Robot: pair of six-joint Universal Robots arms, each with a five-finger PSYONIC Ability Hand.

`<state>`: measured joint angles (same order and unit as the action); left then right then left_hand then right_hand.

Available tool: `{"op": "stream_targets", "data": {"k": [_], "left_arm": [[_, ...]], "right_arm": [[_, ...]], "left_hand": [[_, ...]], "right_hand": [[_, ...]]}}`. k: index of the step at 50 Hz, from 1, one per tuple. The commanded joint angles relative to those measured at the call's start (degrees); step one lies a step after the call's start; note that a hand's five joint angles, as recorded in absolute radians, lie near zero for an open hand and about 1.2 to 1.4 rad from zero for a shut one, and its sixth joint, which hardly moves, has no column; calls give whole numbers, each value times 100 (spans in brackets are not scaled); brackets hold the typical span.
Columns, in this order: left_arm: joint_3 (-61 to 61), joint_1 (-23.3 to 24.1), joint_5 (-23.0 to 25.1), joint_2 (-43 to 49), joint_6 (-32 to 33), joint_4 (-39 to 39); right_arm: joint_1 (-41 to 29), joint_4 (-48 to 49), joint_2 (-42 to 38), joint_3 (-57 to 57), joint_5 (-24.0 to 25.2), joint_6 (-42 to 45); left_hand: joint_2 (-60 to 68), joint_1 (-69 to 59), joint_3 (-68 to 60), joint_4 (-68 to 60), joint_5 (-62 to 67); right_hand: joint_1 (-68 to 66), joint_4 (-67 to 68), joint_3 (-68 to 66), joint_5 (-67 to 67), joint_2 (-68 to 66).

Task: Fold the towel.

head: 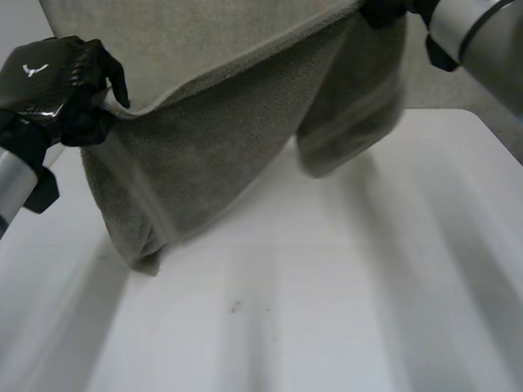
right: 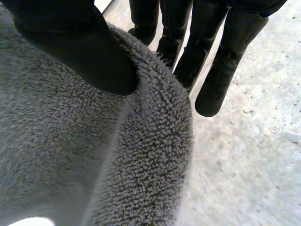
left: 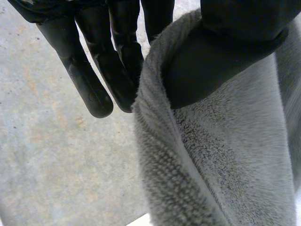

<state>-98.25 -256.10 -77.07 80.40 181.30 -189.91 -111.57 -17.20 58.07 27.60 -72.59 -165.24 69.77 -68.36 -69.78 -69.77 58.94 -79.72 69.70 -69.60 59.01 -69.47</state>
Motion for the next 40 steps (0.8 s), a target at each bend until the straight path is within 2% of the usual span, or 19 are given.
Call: {"op": "stream_targets", "data": {"k": [1,2,5,7,14,18,21,24,26,29,31,32,34,35,37,40], "left_arm": [[490,235,-36,896,-139,-2],[491,236,-36,898,-139,-2],[622,324,-36,1320,-121,7],[806,393,-62,1871,-86,68],[1333,446,-291,3013,-51,401],[1982,464,-317,3901,-59,761],[2275,464,-317,4168,-59,842],[2943,534,-309,4598,-59,912],[3747,674,-326,4887,-68,886],[4182,737,-335,4985,-77,868],[5065,824,-396,5108,-147,789],[5070,825,-397,5108,-147,789],[5848,903,-711,5108,-182,370],[5852,904,-713,5108,-182,367],[6193,930,-1124,5003,-191,-297],[6265,930,-1293,4897,-191,-591]], "right_arm": [[-163,-1100,1118,1570,-657,1852],[-233,-1258,1110,1747,-938,2107],[-313,-1418,1110,1968,-1222,2321],[-584,-1776,1023,2309,-1643,2627],[-709,-1875,356,2636,-1846,3041],[-648,-1630,-373,2400,-1838,3094],[-559,-1479,-630,2223,-1811,3103],[-375,-1057,-1114,1819,-1776,3103],[-331,-402,-1525,1172,-1698,3085],[-287,-12,-1676,852,-1644,3085],[-155,871,-1816,240,-1487,3085],[-155,876,-1817,237,-1486,3085],[-59,1925,-1765,-192,-1285,3077],[-58,1931,-1764,-194,-1284,3077],[47,2815,-1476,-308,-1039,3006],[74,3204,-1037,-73,-889,2954]], "left_hand": [[1023,-1164,-1022,-1023,1106],[1023,-1164,-1022,-1023,1106],[1023,-1164,-1022,-1023,1106],[1023,-1164,-1022,-1023,1106],[1023,-1164,-1022,-1023,1106],[1023,-1164,-1022,-1023,1106],[1023,-1164,-1022,-1023,1106],[1023,-1164,-1022,-1023,1106],[1023,-1164,-1022,-1023,1106],[1023,-1164,-1022,-1023,1106],[1023,-1164,-1022,-1023,1106],[1023,-1164,-1022,-1023,1106],[1023,-1164,-1022,-1023,1106],[1023,-1164,-1022,-1023,1106],[1023,-1164,-1022,-1023,1106],[1023,-1164,-1022,-1023,1106]], "right_hand": [[-28,1030,-1040,1099,-1053],[-28,1030,-1040,1099,-1053],[-28,1030,-1040,1099,-1053],[-28,1030,-1040,1099,-1053],[-28,1030,-1040,1099,-1053],[-28,1030,-1040,1099,-1053],[-28,1030,-1040,1099,-1053],[-28,1030,-1040,1099,-1053],[-28,1030,-1040,1099,-1053],[-28,1030,-1040,1099,-1053],[-28,1030,-1040,1099,-1053],[-28,1030,-1040,1099,-1053],[-28,1030,-1040,1099,-1053],[-28,1030,-1040,1099,-1053],[-28,1030,-1040,1099,-1053],[-28,1030,-1040,1099,-1053]]}}
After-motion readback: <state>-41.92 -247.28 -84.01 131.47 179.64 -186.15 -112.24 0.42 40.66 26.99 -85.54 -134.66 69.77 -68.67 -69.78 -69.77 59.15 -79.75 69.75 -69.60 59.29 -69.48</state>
